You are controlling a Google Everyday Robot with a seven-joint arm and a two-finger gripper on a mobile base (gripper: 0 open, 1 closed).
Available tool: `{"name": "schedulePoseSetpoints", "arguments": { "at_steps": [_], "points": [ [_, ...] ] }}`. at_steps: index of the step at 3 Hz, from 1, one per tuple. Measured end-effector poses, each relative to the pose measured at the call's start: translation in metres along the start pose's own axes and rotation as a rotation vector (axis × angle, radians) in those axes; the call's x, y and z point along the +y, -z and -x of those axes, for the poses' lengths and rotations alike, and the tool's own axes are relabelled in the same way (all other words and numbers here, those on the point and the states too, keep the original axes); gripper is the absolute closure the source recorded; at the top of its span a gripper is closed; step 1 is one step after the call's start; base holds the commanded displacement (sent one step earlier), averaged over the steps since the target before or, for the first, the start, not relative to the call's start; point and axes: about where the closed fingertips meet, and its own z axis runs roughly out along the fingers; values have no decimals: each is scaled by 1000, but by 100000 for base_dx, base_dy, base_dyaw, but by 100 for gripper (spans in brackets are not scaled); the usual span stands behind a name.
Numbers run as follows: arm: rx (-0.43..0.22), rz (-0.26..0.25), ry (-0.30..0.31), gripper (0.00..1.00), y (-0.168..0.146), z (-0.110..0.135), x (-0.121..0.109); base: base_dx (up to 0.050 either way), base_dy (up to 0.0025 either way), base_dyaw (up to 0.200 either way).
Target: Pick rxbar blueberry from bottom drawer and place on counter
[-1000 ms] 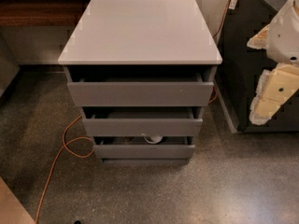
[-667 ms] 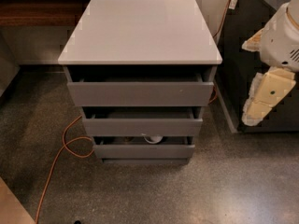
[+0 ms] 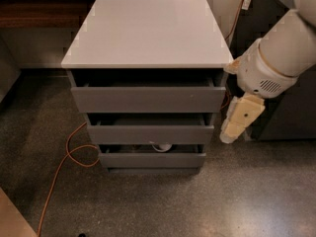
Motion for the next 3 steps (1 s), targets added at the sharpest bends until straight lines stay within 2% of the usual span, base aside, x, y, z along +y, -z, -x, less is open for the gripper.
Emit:
{"name": "schedulePoseSetpoints", "arguments": {
  "at_steps": [1,2,3],
  "points": [
    [-51,18,13,0,-44,12,3,0,0,0],
    [-102,14,12,0,-87,22,9,0,0,0],
    [-139,18,-31,0,-126,23,17,0,0,0]
  ]
}}
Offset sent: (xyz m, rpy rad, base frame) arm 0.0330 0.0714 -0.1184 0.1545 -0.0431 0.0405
